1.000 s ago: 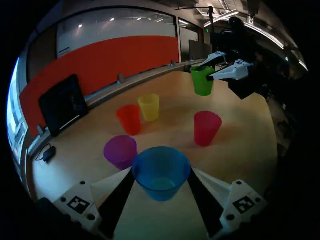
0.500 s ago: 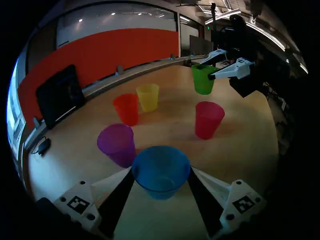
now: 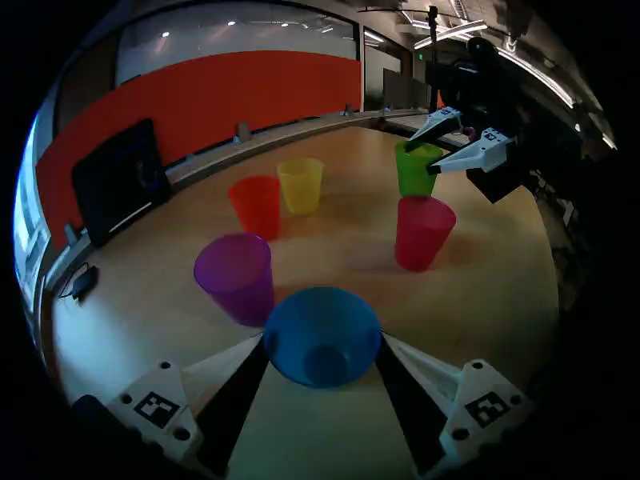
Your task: Pour water
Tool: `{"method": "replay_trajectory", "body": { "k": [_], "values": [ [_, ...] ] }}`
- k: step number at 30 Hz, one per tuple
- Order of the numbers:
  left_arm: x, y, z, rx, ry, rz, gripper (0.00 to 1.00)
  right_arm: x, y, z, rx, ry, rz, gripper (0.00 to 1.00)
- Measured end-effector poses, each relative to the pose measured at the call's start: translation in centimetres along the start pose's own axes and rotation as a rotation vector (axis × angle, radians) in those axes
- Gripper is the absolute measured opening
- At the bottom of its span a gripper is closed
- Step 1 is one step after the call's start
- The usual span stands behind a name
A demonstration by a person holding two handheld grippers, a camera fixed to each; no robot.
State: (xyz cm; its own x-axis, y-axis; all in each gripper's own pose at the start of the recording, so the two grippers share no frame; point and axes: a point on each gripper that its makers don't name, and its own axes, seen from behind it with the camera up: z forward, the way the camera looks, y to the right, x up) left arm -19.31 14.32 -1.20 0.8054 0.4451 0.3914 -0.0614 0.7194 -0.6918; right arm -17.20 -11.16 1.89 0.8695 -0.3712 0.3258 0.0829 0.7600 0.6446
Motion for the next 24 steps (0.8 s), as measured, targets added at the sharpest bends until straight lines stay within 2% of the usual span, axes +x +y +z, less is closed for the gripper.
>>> {"method": "replay_trajectory", "body": {
  "k": [11,24],
  "values": [
    [-1.7,-0.2,-0.3,0.000,-0.053,-0.001,0.89,-2.7,-0.9,1.0,0.005,-0.039,0.011,0.93],
    [-2.4,0.7,-1.4,-0.008,-0.074,0.007,0.92,-4.3,-1.4,1.7,0.002,-0.057,0.022,0.93]
  ]
}}
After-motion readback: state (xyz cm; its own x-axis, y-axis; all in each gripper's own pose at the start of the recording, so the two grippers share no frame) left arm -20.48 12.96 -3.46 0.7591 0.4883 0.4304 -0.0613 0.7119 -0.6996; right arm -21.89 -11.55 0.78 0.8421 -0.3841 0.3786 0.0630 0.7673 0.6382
